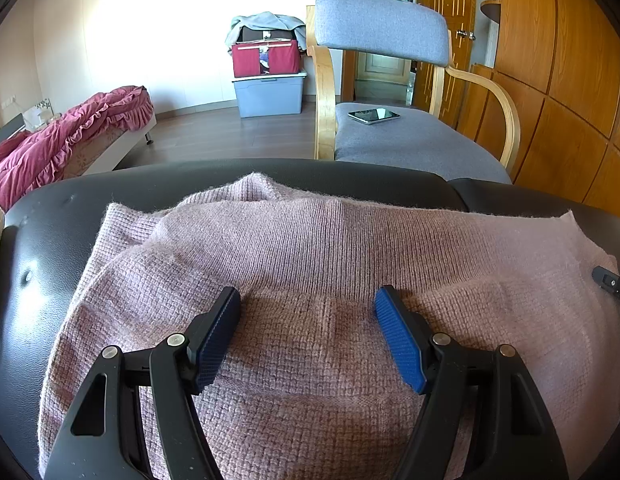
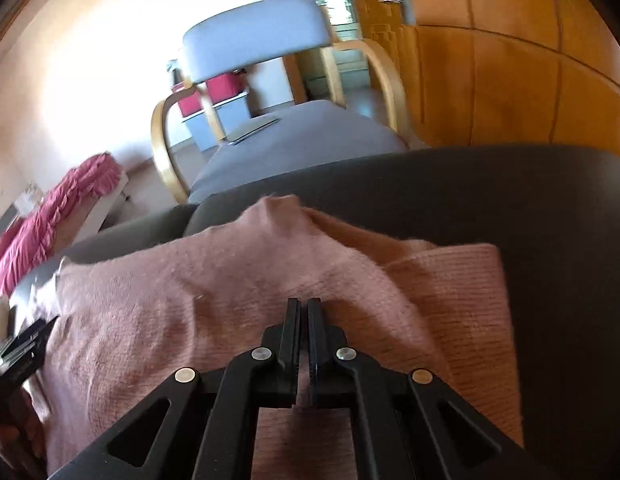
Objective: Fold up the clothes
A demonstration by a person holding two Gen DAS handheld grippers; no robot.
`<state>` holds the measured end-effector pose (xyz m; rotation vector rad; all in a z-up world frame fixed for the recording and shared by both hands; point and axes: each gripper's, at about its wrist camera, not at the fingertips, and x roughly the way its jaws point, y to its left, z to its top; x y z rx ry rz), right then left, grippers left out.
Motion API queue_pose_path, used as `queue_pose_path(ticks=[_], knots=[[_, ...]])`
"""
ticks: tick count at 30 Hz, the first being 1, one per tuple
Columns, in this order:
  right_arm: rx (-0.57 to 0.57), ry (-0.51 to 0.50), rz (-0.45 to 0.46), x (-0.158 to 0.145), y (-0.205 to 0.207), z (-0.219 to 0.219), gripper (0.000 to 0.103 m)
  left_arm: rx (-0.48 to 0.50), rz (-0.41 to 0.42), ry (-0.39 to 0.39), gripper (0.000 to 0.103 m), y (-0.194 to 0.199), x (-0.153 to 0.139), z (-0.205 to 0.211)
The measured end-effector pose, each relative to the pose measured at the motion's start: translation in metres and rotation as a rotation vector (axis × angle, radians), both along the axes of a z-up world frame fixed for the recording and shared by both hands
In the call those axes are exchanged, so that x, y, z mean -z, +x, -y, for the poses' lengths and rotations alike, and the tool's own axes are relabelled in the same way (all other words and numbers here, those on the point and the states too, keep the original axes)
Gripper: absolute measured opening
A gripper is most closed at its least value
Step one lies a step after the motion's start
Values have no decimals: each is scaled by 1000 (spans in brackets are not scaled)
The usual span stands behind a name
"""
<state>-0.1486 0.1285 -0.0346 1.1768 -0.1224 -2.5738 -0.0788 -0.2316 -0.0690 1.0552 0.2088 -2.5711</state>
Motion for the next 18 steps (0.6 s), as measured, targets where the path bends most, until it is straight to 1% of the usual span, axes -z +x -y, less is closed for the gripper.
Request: queue_pose_path(ticks=[3, 7, 8, 11, 13, 14, 18], knots=[[50, -2, 4, 0, -2, -13, 0, 0, 0, 0, 73, 0, 0, 0], [70, 5, 0, -1, -1, -17, 0, -1, 1, -1, 73, 0, 0, 0], [65, 2, -8, -2, -1, -17, 2, -2, 2, -3, 73, 0, 0, -1], [6, -68, -78, -12, 7, -15, 4, -3, 3, -6, 73, 0, 0, 0], [-62, -122, -104, -19, 11, -9, 6, -3, 3, -7, 73, 0, 0, 0], [-85, -114, -102, -19, 12, -3, 8, -3, 3, -7, 73, 1, 0, 0], [-116, 57, -42, -4, 10, 24, 9, -2, 3, -6, 73, 1, 0, 0]])
